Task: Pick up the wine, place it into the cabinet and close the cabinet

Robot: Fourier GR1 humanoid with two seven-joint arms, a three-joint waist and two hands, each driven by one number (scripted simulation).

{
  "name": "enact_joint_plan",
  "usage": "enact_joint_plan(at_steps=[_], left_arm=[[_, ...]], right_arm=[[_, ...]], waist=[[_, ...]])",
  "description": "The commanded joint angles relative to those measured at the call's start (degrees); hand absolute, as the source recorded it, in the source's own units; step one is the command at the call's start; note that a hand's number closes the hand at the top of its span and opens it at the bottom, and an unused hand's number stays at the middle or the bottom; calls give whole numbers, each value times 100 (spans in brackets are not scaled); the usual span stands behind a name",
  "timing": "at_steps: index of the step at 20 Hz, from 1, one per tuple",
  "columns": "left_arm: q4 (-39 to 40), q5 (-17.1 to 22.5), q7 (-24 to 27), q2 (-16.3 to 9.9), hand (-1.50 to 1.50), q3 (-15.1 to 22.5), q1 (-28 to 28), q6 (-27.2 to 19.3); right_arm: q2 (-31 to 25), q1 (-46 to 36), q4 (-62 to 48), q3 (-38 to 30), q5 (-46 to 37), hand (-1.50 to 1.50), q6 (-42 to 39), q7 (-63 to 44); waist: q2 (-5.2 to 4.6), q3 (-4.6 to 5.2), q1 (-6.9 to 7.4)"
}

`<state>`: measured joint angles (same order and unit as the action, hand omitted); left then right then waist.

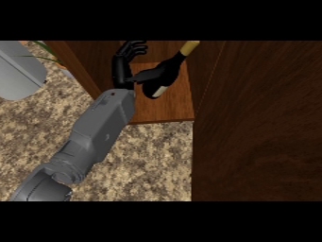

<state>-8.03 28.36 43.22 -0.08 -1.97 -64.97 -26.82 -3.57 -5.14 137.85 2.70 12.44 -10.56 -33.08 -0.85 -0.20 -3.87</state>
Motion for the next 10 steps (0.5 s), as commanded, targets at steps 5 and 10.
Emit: enact_joint_plan(at_steps=[5, 10], left_arm=[[333, -195, 115, -98, -150, 44, 211, -182], [365, -289, 212, 8, -150, 81, 226, -423]], right_arm=[[31, 21, 498, 97, 67, -150, 160, -265], [-7, -190, 284, 10, 67, -150, 171, -231]], waist=[[-50, 30, -9], [-51, 29, 7]])
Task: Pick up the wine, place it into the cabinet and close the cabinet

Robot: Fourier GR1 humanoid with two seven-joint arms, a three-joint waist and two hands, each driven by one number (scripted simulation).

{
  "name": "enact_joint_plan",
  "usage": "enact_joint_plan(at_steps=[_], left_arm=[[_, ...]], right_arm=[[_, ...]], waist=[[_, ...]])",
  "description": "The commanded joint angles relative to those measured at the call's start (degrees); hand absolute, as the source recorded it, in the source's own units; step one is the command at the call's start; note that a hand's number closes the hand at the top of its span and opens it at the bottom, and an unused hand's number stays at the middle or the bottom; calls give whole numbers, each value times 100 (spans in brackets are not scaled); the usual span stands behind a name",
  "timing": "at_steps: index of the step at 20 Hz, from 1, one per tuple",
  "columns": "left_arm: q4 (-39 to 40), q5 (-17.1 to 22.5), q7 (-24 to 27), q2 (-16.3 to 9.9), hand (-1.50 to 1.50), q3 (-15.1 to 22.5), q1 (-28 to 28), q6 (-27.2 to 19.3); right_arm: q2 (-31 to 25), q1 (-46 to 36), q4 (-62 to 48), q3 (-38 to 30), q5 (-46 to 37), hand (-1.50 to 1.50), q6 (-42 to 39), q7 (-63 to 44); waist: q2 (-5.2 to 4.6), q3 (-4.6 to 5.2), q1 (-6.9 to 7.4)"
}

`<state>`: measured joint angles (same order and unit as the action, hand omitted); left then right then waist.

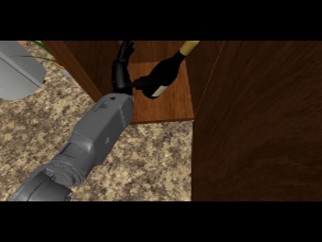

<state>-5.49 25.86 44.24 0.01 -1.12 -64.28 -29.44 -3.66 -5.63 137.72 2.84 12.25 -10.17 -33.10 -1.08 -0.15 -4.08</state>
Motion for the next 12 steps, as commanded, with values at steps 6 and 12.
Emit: enact_joint_plan(at_steps=[6, 12], left_arm=[[-13, 115, 509, -120, -150, -250, 394, 57], [3, 1, 696, -1, -150, -191, 436, 152]], right_arm=[[1, 63, 203, -38, 248, -150, -100, 118], [56, -86, 322, 158, 36, -150, 81, -184]], waist=[[-99, 24, -96], [-54, 29, -35]])
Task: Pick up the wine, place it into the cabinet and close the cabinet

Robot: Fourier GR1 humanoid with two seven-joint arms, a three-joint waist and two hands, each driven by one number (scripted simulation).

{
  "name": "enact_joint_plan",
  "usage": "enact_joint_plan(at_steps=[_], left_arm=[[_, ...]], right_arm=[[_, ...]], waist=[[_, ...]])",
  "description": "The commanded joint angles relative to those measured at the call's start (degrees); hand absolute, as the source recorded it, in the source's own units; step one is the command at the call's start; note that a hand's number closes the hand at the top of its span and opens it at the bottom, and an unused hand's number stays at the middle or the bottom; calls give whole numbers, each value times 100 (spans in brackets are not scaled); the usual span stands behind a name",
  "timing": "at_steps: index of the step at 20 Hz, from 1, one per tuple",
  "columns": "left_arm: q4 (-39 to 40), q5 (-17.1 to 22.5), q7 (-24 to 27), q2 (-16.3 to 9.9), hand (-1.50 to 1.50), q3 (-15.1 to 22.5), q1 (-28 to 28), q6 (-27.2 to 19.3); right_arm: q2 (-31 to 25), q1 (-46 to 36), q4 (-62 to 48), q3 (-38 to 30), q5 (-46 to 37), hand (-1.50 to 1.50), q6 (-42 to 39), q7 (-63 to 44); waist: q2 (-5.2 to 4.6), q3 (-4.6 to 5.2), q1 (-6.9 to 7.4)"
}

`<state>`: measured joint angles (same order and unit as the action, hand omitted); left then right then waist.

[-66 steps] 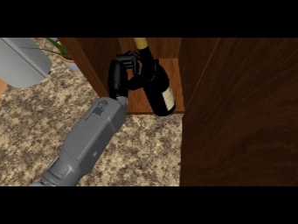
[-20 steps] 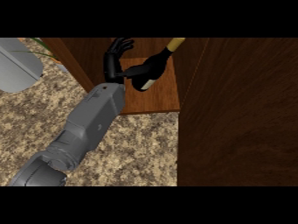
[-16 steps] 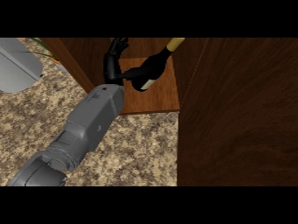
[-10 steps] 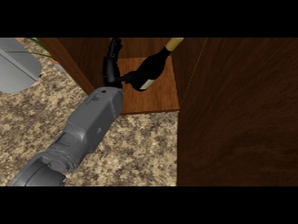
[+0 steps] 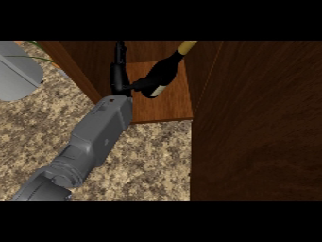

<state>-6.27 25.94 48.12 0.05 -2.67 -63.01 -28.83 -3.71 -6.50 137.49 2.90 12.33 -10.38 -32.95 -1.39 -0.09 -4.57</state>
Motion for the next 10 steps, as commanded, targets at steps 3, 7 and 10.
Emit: enact_joint_plan(at_steps=[3, 7, 10], left_arm=[[74, -14, 18, -268, -150, -61, 160, 435], [60, -113, 157, -93, -150, 8, 232, 645], [68, -33, 338, -4, -150, 6, 459, 804]], right_arm=[[43, 323, 620, 160, 182, -150, 29, -240], [55, 396, 371, 134, 107, -150, -59, 14], [-15, 276, 545, -12, 352, -150, 0, -191]], waist=[[-4, 19, -3], [15, 15, 83], [29, 17, 46]])
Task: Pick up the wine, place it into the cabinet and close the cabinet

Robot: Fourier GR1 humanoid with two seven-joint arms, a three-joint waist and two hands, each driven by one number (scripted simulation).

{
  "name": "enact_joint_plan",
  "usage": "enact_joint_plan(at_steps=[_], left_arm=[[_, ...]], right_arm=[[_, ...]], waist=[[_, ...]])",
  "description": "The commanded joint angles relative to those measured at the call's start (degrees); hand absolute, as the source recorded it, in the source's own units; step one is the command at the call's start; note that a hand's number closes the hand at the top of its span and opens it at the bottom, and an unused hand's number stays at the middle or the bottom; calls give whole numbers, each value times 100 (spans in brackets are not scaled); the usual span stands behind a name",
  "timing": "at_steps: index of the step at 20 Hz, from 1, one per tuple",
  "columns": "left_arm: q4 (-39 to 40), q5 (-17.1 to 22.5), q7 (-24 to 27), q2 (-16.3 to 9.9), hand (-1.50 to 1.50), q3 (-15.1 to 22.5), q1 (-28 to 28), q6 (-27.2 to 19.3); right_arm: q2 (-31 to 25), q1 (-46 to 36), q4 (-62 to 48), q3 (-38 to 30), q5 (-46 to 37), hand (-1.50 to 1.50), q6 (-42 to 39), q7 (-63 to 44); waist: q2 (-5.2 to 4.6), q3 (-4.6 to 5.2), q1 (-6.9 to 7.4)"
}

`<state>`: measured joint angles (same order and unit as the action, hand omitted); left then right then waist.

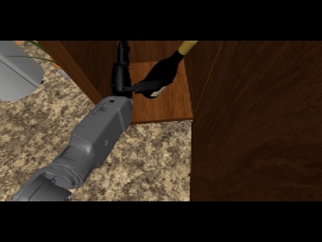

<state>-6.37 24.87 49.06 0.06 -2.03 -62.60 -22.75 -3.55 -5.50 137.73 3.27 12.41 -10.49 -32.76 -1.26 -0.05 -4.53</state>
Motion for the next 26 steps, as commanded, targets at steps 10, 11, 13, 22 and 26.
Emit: enact_joint_plan(at_steps=[10, 11, 13, 22, 26], left_arm=[[-88, 306, 323, -6, -150, 23, 491, 687], [-47, 395, 252, -6, -150, -36, 516, 805], [-136, 535, 221, -6, -150, 125, 495, 637], [-756, 1291, 106, -6, -150, 1011, 936, 635], [-1567, 1802, 18, -6, -150, 1837, 1571, 328]], right_arm=[[81, 119, 497, 253, 74, -150, 106, -254], [73, 192, 468, 231, 110, -150, 117, -290], [-31, 167, 473, 68, 215, -150, 73, -278], [130, -575, 97, 252, -62, -150, 428, -514], [19, -18, 182, 235, 30, -150, 113, -193]], waist=[[65, 14, 101], [51, 14, 66], [88, 10, 83], [112, 14, 46], [128, 7, 58]])
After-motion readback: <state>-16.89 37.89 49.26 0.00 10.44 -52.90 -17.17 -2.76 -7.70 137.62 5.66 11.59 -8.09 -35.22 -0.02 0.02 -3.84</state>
